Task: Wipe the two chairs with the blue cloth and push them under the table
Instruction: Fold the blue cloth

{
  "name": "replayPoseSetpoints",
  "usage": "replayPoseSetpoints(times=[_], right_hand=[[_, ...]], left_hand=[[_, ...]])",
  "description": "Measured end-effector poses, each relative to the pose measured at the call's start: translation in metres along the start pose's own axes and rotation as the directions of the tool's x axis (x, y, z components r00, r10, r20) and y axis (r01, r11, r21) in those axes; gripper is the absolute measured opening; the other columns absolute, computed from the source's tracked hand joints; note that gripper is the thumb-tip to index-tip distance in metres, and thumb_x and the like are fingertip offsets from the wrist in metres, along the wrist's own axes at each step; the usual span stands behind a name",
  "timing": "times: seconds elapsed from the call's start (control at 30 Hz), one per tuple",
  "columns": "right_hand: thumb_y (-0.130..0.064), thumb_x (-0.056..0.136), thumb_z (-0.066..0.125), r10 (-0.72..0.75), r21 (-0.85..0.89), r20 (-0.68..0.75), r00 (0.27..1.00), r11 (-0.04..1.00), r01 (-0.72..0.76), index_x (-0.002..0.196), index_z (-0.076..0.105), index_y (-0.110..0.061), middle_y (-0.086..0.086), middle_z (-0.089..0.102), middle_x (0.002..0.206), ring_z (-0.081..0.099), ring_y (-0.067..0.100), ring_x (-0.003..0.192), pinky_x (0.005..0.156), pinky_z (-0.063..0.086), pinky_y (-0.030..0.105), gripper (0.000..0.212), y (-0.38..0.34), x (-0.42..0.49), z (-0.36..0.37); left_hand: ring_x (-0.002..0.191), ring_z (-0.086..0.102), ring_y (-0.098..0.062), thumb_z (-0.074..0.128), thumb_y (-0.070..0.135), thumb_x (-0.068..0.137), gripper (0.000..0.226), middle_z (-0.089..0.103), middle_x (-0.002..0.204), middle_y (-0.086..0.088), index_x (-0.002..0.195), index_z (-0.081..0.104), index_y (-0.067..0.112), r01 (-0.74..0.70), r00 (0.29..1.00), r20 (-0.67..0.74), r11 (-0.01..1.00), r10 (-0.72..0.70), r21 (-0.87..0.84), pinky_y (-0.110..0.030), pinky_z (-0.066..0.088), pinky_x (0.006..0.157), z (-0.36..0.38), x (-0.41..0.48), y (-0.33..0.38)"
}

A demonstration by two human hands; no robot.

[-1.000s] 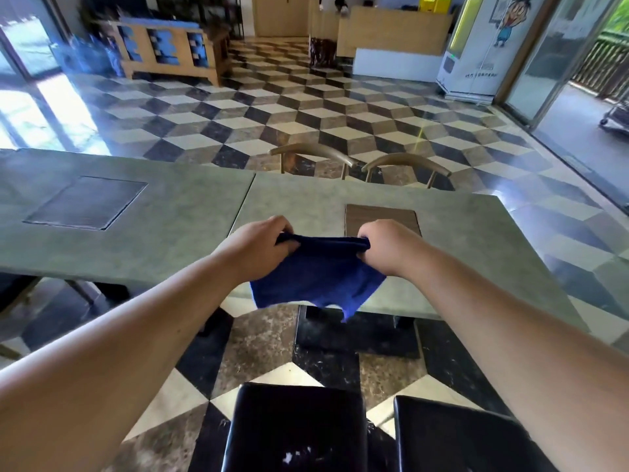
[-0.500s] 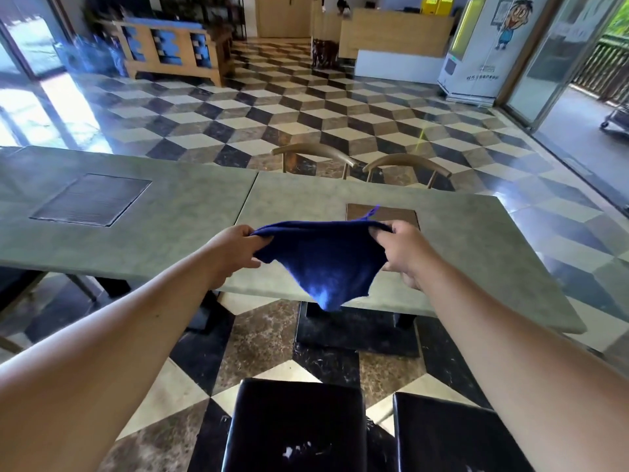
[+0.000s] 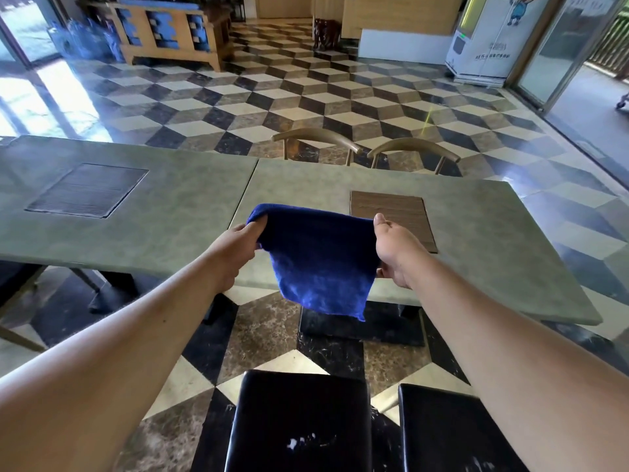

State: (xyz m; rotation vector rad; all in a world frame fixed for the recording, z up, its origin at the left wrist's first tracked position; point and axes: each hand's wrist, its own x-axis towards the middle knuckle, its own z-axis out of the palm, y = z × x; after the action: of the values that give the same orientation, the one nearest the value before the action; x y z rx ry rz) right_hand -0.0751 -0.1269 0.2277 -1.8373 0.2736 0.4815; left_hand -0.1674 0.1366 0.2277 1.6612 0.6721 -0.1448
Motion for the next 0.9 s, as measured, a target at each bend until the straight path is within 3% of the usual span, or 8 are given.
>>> replayPoseSetpoints(times=[0.13,0.23,0.3,0.43,0.5,0.67,0.8,0.9], right_hand=[[-0.068,0.102,0.028,0.022,-0.043,-0.033,0.999,0.999,-0.024,0.145,0.05,-0.025,0.009,0.057,0.145,0.057,0.037,0.128,0.106,0.051,0.057,0.065,0.001,0.011,0.001],[-0.066,0.103,0.031,0.071,0.03,-0.016,0.997,0.997,-0.071,0.128,0.059,-0.021,0.012,0.063,0.134,0.062,0.038,0.12,0.098,0.056,0.058,0.058,0.0,0.012,0.003],[-0.061,0.105,0.037,0.106,0.134,0.003,0.994,0.985,-0.105,0.118,0.062,-0.016,0.012,0.068,0.126,0.067,0.035,0.113,0.092,0.06,0.052,0.053,0.0,0.013,0.003],[-0.029,0.103,0.063,0.059,0.243,0.128,0.99,0.966,-0.089,0.135,0.056,-0.009,0.007,0.069,0.102,0.065,0.023,0.085,0.07,0.055,0.036,0.039,0.004,0.013,-0.001],[-0.004,0.094,0.065,-0.006,0.242,0.155,0.988,0.97,-0.032,0.147,0.043,-0.02,0.009,0.066,0.106,0.062,0.023,0.088,0.073,0.051,0.038,0.059,0.008,0.015,-0.004],[0.007,0.084,0.061,-0.153,-0.242,0.067,0.986,0.956,0.165,0.136,0.062,-0.019,0.013,0.066,0.112,0.068,0.033,0.105,0.089,0.059,0.047,0.058,0.025,0.019,-0.009],[-0.004,0.089,0.059,-0.244,-0.702,0.133,0.961,0.661,0.265,0.106,0.076,-0.021,0.005,0.074,0.108,0.067,0.027,0.096,0.076,0.047,0.029,0.03,0.05,0.023,-0.004],[-0.02,0.097,0.061,-0.261,-0.824,0.198,0.945,0.478,0.305,0.098,0.074,-0.025,0.005,0.073,0.099,0.065,0.029,0.091,0.072,0.043,0.03,0.014,0.075,0.025,0.007]], left_hand=[[0.126,0.059,-0.012,0.049,0.085,0.068,0.074,0.076,0.117,0.012,0.123,0.066,0.039,0.032,0.999,0.043,0.998,-0.029,-0.06,-0.051,0.021,0.113,0.007,0.007,-0.004],[0.113,0.071,-0.009,0.052,0.085,0.069,0.079,0.08,0.112,0.011,0.13,0.065,0.036,0.013,0.999,0.054,0.991,-0.006,-0.13,-0.05,0.017,0.12,0.014,0.014,-0.01],[0.097,0.077,-0.013,0.054,0.077,0.086,0.063,0.081,0.108,0.007,0.125,0.068,0.029,0.004,1.0,0.03,0.988,0.001,-0.152,-0.043,0.034,0.116,0.018,0.019,-0.011],[0.097,0.073,-0.021,0.072,0.045,0.095,0.033,0.076,0.111,-0.003,0.114,0.07,0.018,0.075,0.996,0.048,0.988,-0.069,-0.132,-0.047,0.056,0.101,0.019,0.022,-0.011],[0.094,0.071,-0.022,0.077,0.029,0.092,0.029,0.075,0.109,-0.003,0.117,0.067,0.017,0.09,0.988,0.134,0.994,-0.08,-0.069,-0.05,0.051,0.105,0.016,0.021,-0.012],[0.091,0.071,-0.019,0.077,0.003,0.087,0.05,0.076,0.107,-0.009,0.133,0.066,0.022,-0.076,0.995,0.08,0.974,0.06,0.212,-0.036,0.056,0.089,0.011,0.024,-0.022],[0.086,0.065,-0.016,0.08,0.026,0.089,0.02,0.076,0.097,0.006,0.107,0.082,0.032,-0.245,0.962,0.096,0.651,0.256,0.718,-0.029,0.045,0.072,0.015,0.03,-0.045],[0.099,0.059,-0.019,0.076,0.034,0.091,0.015,0.068,0.108,0.006,0.105,0.08,0.034,-0.28,0.922,0.105,0.455,0.373,0.845,-0.034,0.048,0.078,0.019,0.034,-0.077]])
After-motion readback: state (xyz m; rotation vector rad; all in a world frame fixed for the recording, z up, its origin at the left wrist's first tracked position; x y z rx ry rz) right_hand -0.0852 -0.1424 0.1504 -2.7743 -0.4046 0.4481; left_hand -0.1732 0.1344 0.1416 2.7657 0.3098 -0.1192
